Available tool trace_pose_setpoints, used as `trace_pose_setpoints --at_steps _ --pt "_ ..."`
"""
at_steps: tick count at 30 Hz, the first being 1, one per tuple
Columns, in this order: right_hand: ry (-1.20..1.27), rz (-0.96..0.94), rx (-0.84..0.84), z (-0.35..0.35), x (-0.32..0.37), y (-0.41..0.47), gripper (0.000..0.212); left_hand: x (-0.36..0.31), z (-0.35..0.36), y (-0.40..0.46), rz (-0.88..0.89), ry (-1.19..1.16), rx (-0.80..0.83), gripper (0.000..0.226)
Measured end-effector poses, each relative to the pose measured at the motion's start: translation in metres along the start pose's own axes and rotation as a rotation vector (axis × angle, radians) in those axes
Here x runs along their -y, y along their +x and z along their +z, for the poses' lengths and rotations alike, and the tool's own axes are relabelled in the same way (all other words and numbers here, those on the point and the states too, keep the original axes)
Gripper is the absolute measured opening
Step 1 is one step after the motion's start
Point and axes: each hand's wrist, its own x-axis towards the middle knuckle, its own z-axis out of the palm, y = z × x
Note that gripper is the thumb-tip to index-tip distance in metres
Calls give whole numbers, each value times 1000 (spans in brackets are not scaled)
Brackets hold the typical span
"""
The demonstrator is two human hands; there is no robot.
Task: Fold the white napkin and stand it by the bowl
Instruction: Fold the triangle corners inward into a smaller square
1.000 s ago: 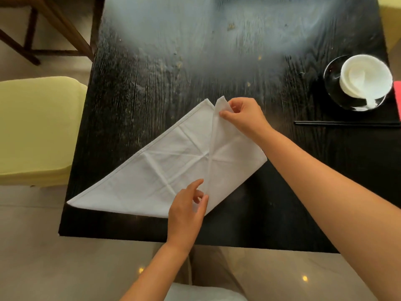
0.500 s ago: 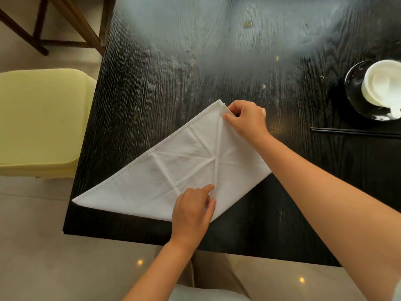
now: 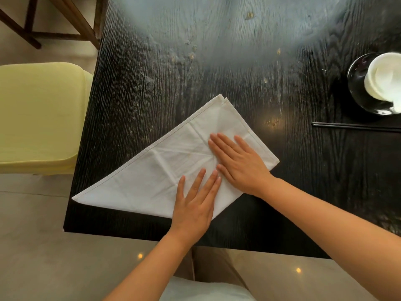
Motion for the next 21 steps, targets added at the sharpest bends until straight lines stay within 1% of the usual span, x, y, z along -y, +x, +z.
trace_pose_setpoints --at_steps 3,6,10,16,18,21 --pt "11 18 -3 -4 -8 22 59 0 -2 -2 -14 6 80 53" --pt "-17 84 0 -9 -18 52 64 0 -4 -11 4 -4 153 61" --pt "-84 133 -5 -14 -29 78 67 3 -4 -37 107 1 184 63" --pt "-130 214 8 -20 -26 85 73 8 -9 -45 145 18 212 62" --pt "-121 186 -34 -22 -16 73 70 8 -11 -45 153 23 219 62" --pt "-94 59 -109 -17 8 26 61 7 -10 -45 128 31 214 64"
